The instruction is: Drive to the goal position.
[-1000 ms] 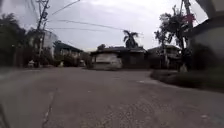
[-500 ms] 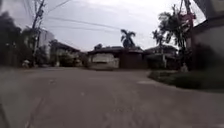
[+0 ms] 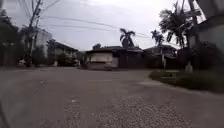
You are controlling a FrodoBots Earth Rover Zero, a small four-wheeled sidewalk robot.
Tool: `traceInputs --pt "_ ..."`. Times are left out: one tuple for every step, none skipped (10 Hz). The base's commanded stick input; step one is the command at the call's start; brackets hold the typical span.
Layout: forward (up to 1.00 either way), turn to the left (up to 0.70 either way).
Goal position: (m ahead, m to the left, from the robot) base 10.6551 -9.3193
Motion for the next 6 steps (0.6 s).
traceInputs --pt "0.70 0.00" --pt "0.70 0.00" --pt "0.70 0.00" --pt "0.70 0.00" --pt "0.70 0.00" --pt "0.70 -0.11"
